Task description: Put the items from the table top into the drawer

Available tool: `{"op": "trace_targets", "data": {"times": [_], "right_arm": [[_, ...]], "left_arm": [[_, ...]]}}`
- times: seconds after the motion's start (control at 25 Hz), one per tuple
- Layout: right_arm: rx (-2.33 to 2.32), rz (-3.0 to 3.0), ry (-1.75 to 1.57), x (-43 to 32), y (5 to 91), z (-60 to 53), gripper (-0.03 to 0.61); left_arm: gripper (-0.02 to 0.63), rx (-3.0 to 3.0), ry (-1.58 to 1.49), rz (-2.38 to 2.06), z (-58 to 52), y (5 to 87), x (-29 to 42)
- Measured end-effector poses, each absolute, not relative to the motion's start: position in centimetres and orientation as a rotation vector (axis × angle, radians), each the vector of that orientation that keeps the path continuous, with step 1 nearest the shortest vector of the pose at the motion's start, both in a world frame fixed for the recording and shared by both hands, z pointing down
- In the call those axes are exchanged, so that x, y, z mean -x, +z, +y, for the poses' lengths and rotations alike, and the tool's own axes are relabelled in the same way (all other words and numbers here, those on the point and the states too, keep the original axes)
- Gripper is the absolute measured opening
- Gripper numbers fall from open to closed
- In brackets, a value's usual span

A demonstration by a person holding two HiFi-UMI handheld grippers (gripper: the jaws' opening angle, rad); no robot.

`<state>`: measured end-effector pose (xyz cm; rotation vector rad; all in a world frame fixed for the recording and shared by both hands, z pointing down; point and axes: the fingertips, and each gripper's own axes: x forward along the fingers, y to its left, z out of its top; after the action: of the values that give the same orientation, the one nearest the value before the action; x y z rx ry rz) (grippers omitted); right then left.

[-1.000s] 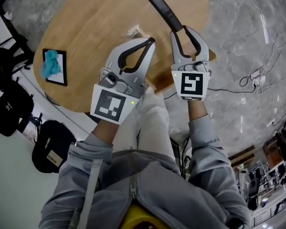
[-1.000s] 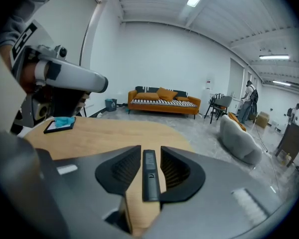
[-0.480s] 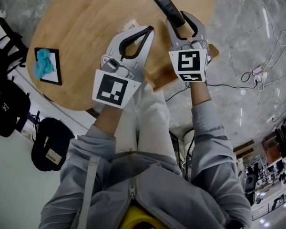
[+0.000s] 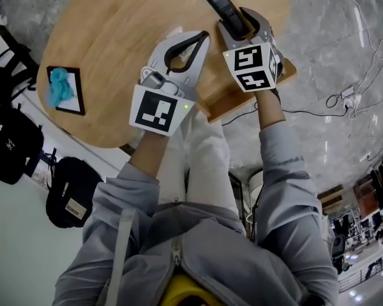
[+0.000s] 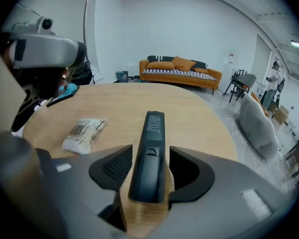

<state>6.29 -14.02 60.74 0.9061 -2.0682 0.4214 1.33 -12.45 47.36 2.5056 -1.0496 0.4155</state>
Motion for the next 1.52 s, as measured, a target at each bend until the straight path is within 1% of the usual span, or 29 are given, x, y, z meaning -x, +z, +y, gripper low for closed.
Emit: {"op": "trace_targets", "data": {"times": [0.24, 0.44, 0.72, 1.08, 1.32, 1.52], "right_arm": [[-0.866, -2.034, 0.521, -6.2, 62.2, -14.3, 0.226], [-0.829, -2.005, 0.572, -6.1, 62.3, -14.3, 0.195], [-0.827, -2.0, 0.481, -5.4, 61.2, -13.6, 0.187], [-1.015, -2.033, 0.447, -6.2, 55.9, -12.3, 0.186], [-1.212, -2.002, 0.509, -8.7, 52.7, -10.0, 0.187], [-1.384, -1.918, 0.59, -11.7, 51.8, -7.4, 0.187]], "left_arm": [[0.003, -2.488, 0.411, -1.044, -12.3, 47.5, -1.5], [0.003, -2.474, 0.399, -1.044, -12.1, 47.5, -1.4], [0.003, -2.478, 0.392, -1.055, -11.6, 46.9, -0.7], [0.003, -2.493, 0.387, -1.053, -10.2, 46.1, -0.9], [0.003, -2.505, 0.387, -1.028, -9.1, 45.8, -1.6], [0.003, -2.517, 0.386, -0.995, -8.3, 45.8, -2.7]]}}
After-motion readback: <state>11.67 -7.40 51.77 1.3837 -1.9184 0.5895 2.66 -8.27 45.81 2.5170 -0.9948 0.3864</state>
